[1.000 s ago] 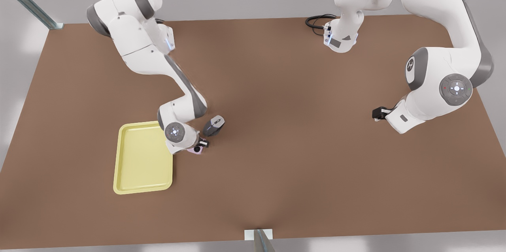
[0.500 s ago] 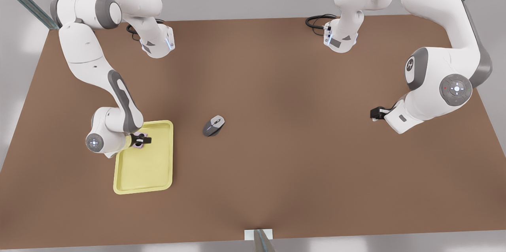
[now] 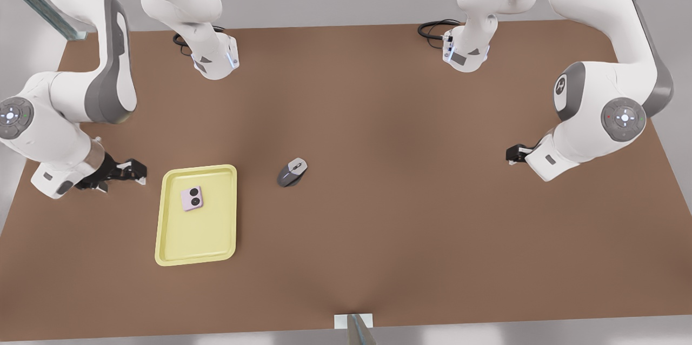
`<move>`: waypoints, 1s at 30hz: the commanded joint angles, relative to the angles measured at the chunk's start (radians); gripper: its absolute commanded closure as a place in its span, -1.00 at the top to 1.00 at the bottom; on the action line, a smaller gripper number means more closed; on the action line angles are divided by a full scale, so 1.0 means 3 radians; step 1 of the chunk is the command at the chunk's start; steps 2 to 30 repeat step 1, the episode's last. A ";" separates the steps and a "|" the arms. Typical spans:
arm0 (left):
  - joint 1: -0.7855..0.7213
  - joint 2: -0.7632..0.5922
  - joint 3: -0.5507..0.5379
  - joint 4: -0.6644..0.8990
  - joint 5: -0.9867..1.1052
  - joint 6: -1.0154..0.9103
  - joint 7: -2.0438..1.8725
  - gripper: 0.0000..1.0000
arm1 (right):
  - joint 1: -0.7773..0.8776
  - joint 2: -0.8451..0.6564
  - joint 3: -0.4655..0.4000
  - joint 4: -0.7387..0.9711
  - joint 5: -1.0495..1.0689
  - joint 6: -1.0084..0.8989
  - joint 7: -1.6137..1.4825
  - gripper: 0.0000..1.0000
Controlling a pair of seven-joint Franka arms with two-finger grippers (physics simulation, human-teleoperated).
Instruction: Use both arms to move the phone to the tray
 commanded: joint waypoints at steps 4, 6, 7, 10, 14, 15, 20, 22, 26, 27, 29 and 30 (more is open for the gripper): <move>0.0000 -0.0008 -0.0003 0.0003 0.0020 -0.0002 -0.0009 1.00 | -0.0010 -0.0033 0.0006 0.0085 -0.0023 -0.0658 0.0361 1.00; 0.0000 -0.0008 -0.0003 0.0003 0.0020 -0.0002 -0.0009 1.00 | -0.0010 -0.0033 0.0006 0.0085 -0.0023 -0.0658 0.0361 1.00; 0.0000 -0.0008 -0.0003 0.0003 0.0020 -0.0002 -0.0009 1.00 | -0.0010 -0.0033 0.0006 0.0085 -0.0023 -0.0658 0.0361 1.00; 0.0000 -0.0008 -0.0003 0.0003 0.0020 -0.0002 -0.0009 1.00 | -0.0010 -0.0033 0.0006 0.0085 -0.0023 -0.0658 0.0361 1.00; 0.0000 -0.0008 -0.0003 0.0003 0.0020 -0.0002 -0.0009 1.00 | -0.0010 -0.0033 0.0006 0.0085 -0.0023 -0.0658 0.0361 1.00; 0.0000 -0.0008 -0.0003 0.0003 0.0020 -0.0002 -0.0009 1.00 | -0.0010 -0.0033 0.0006 0.0085 -0.0023 -0.0658 0.0361 1.00; 0.0000 -0.0008 -0.0003 0.0003 0.0020 -0.0002 -0.0009 1.00 | -0.0010 -0.0033 0.0006 0.0085 -0.0023 -0.0658 0.0361 1.00; 0.0000 -0.0008 -0.0003 0.0003 0.0020 -0.0002 -0.0009 1.00 | -0.0010 -0.0033 0.0006 0.0085 -0.0023 -0.0658 0.0361 1.00; 0.0000 -0.0008 -0.0003 0.0003 0.0020 -0.0002 -0.0009 1.00 | -0.0010 -0.0033 0.0006 0.0085 -0.0023 -0.0658 0.0361 1.00; 0.0000 -0.0008 -0.0003 0.0003 0.0020 -0.0002 -0.0009 1.00 | -0.0010 -0.0033 0.0006 0.0085 -0.0023 -0.0658 0.0361 1.00; 0.0000 -0.0008 -0.0003 0.0003 0.0020 -0.0002 -0.0009 1.00 | -0.0010 -0.0033 0.0006 0.0085 -0.0023 -0.0658 0.0361 1.00; 0.0000 -0.0008 -0.0003 0.0003 0.0020 -0.0002 -0.0009 1.00 | -0.0010 -0.0033 0.0006 0.0085 -0.0023 -0.0658 0.0361 1.00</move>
